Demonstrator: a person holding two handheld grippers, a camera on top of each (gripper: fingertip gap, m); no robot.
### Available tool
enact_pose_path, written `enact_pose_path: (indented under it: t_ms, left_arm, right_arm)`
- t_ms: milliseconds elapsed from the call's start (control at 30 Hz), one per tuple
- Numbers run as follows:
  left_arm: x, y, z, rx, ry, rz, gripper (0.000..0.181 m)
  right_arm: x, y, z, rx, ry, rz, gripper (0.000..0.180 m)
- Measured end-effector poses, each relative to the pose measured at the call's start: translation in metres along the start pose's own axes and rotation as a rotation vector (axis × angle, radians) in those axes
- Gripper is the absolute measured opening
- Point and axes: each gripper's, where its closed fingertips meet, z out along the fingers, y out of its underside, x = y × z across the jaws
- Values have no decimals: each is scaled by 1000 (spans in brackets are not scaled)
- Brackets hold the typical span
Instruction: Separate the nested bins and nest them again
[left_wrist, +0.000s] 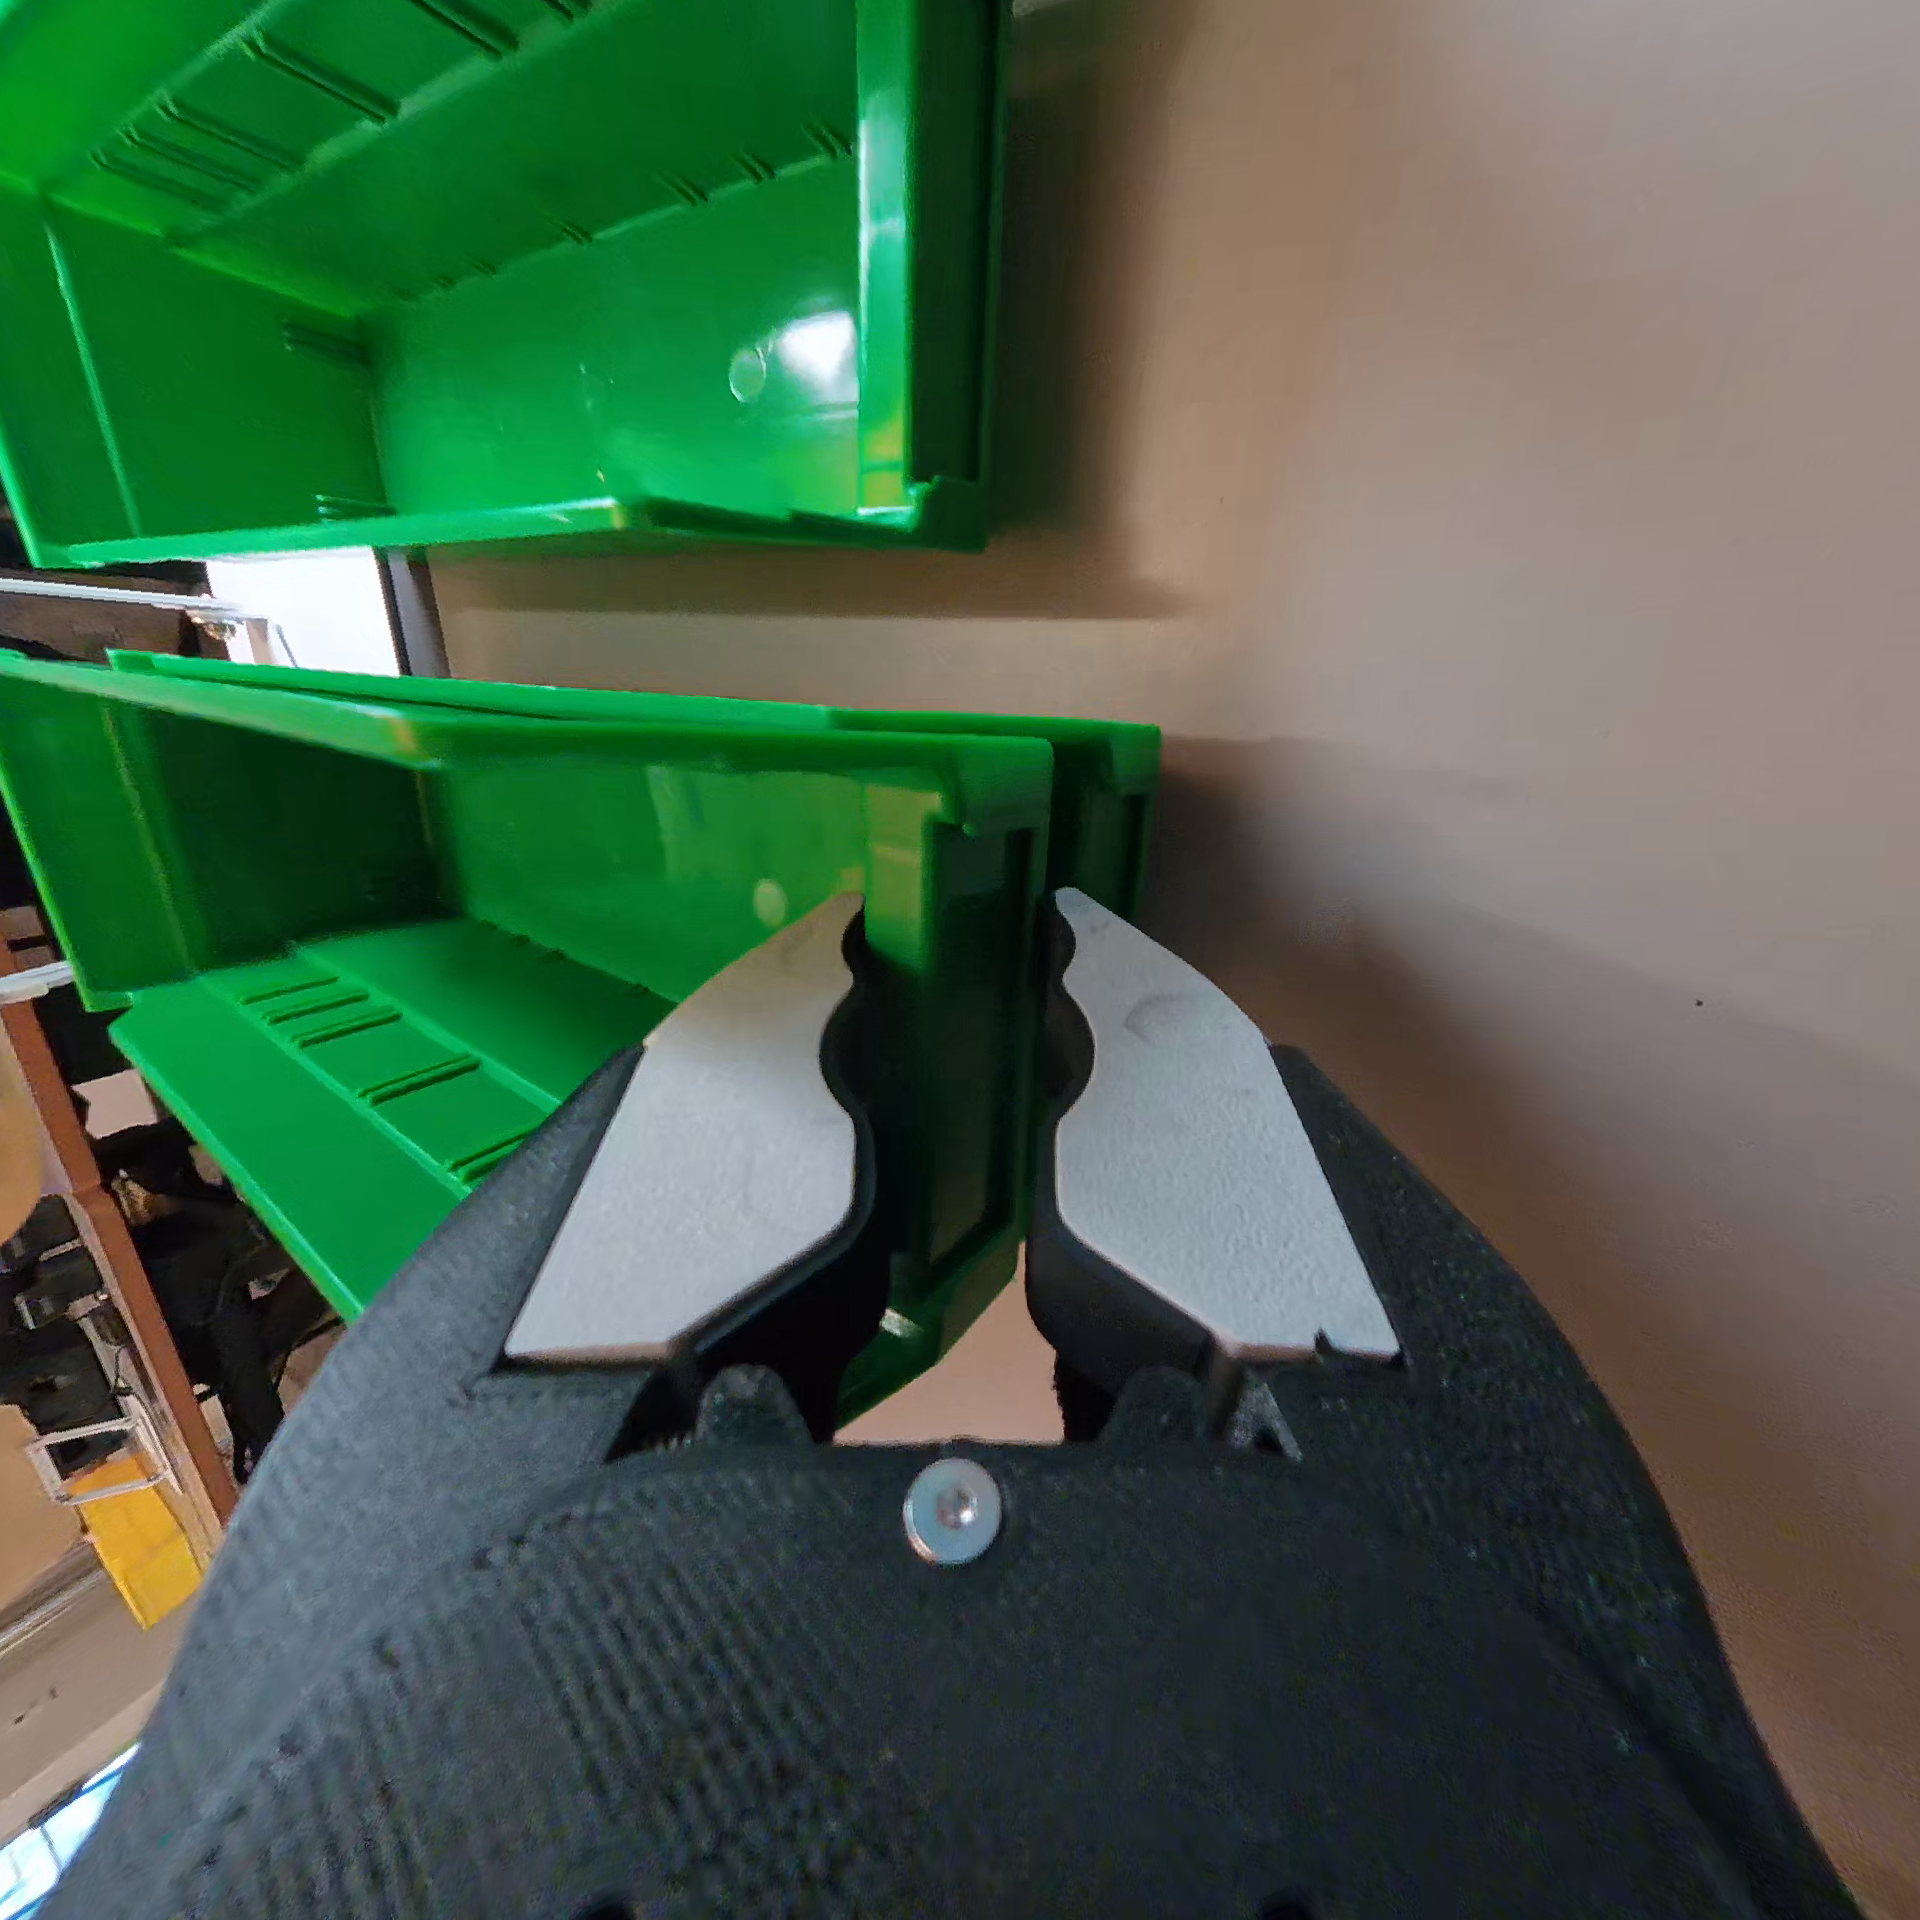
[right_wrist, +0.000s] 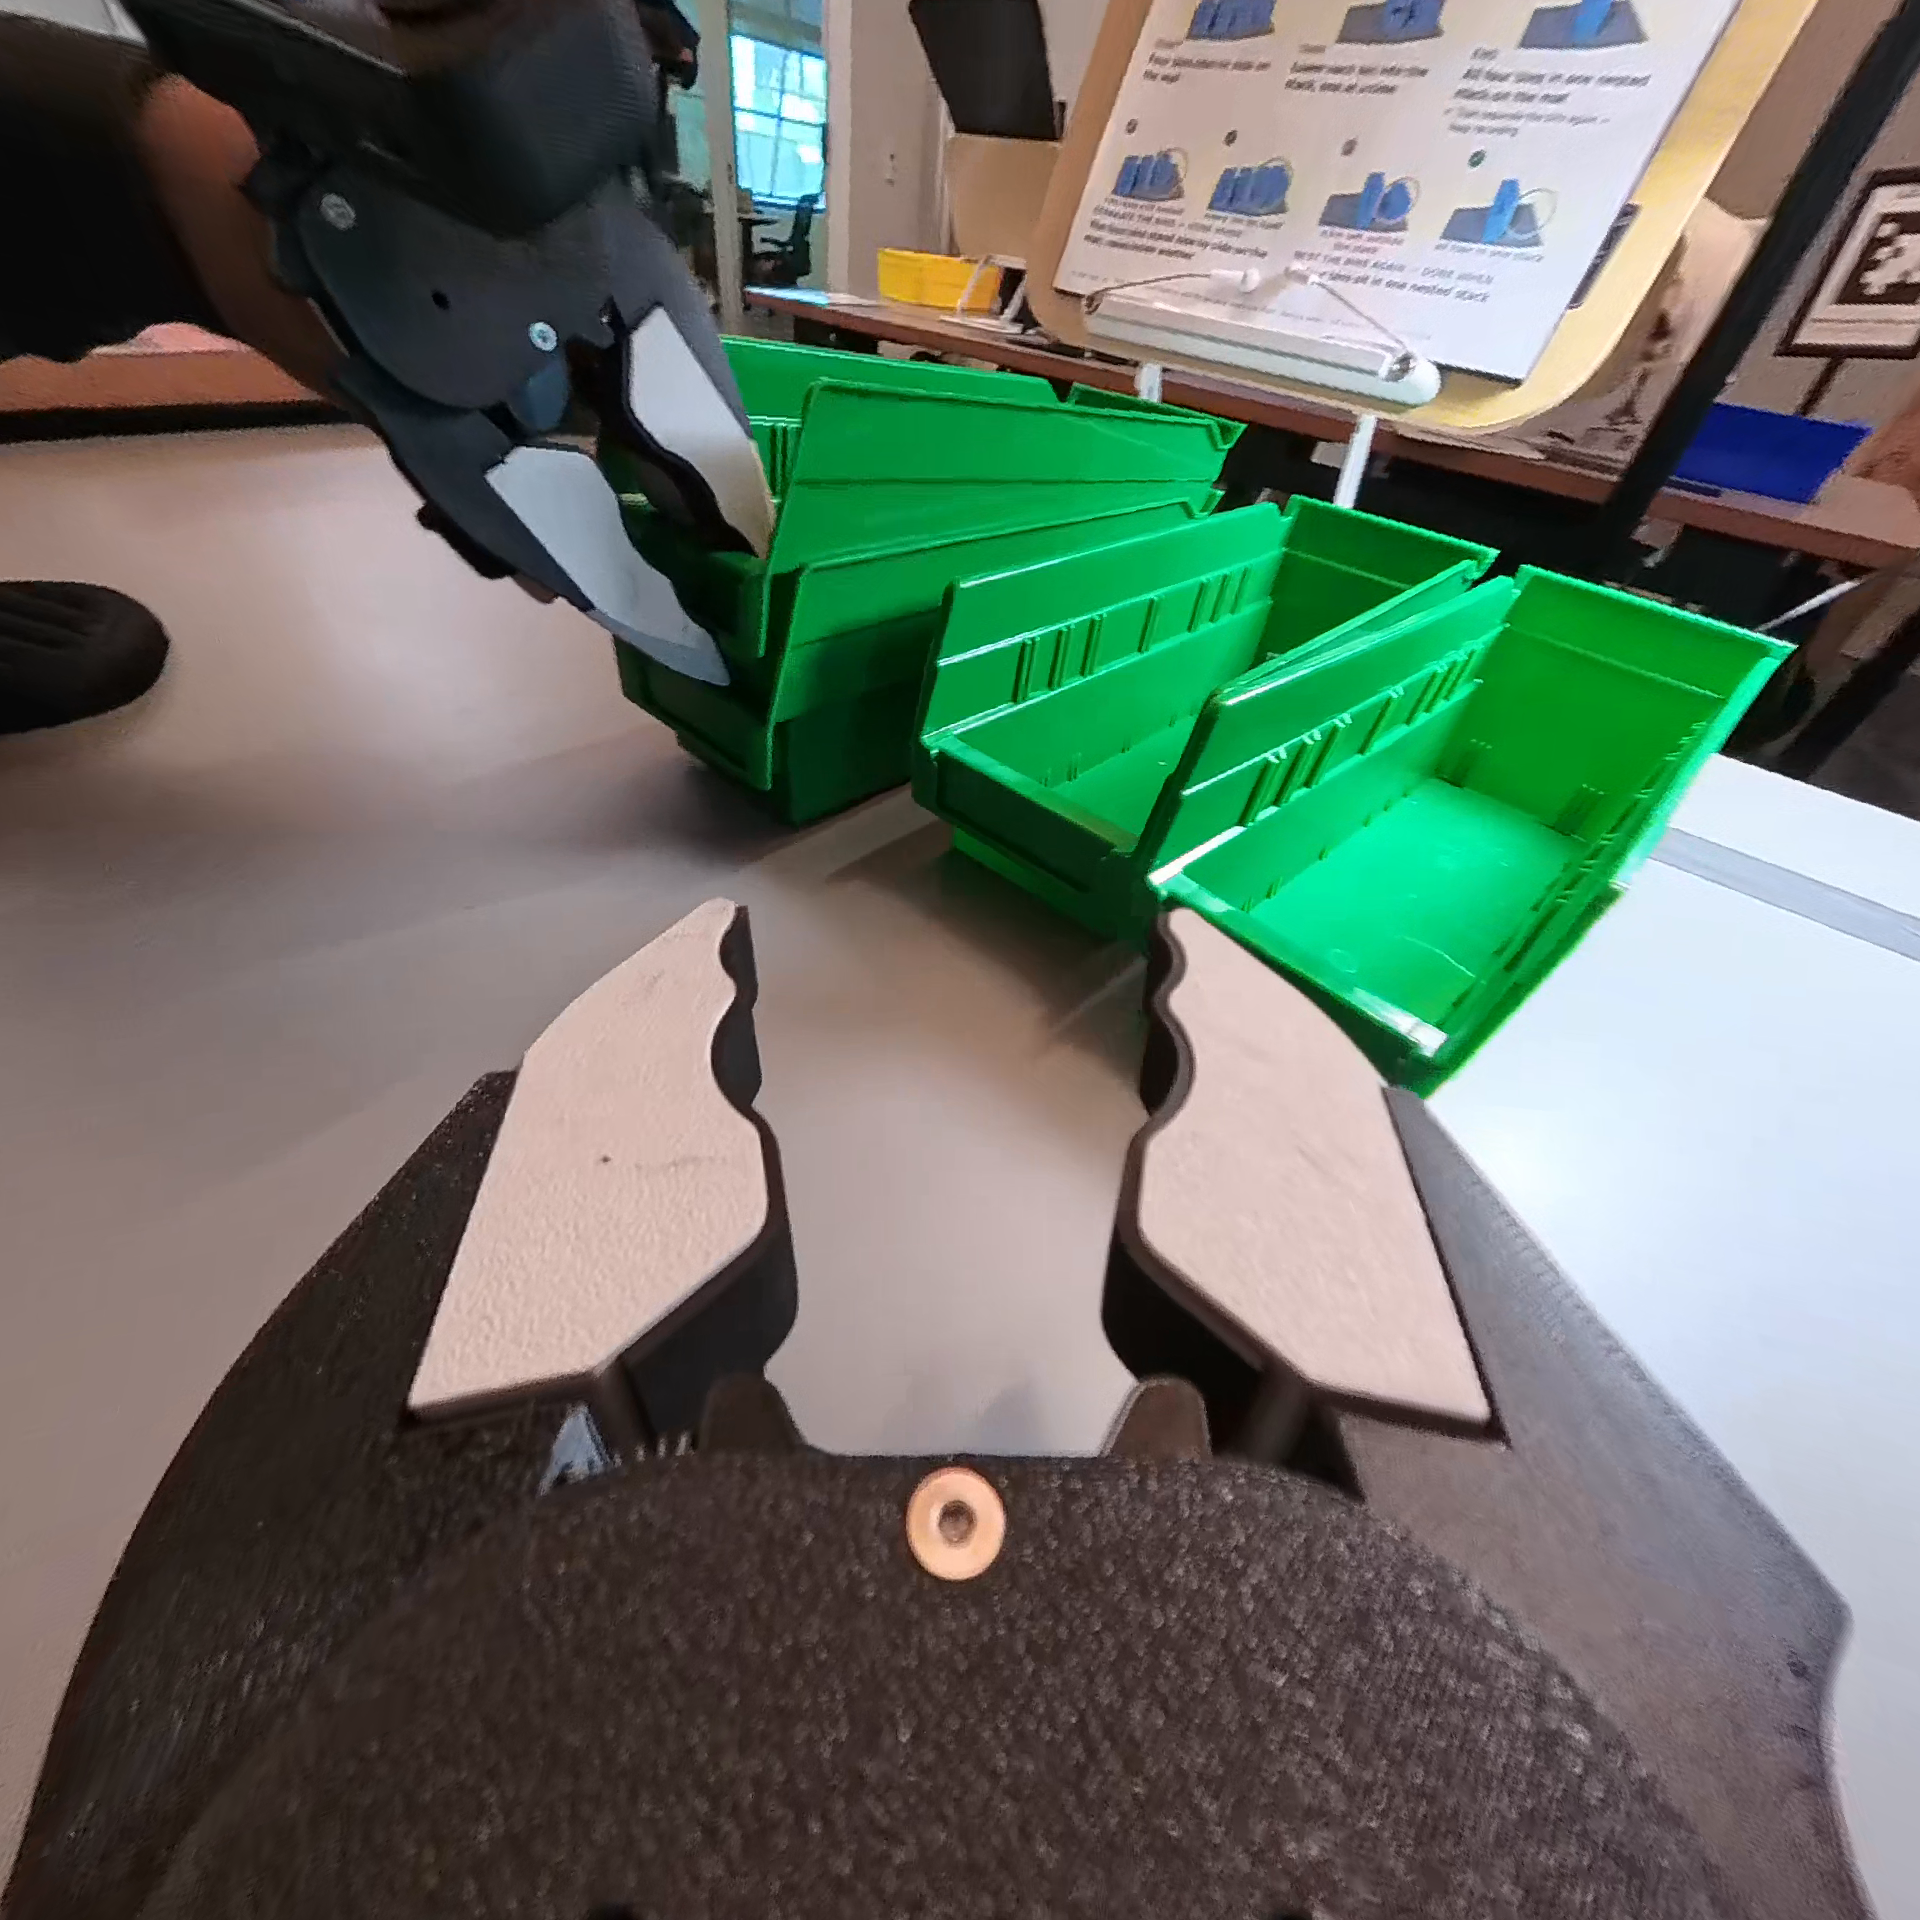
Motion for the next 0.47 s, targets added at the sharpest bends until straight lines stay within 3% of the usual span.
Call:
enact_pose_path:
  t_ms: [233,467]
  left_arm:
    - [-9,-16,-21,50,8,-22,29]
    - [-11,-15,-33,33,33,-3,29]
  right_arm:
    - [19,4,0,-27,117,58,80]
    - [19,5,2,-35,116,52,80]
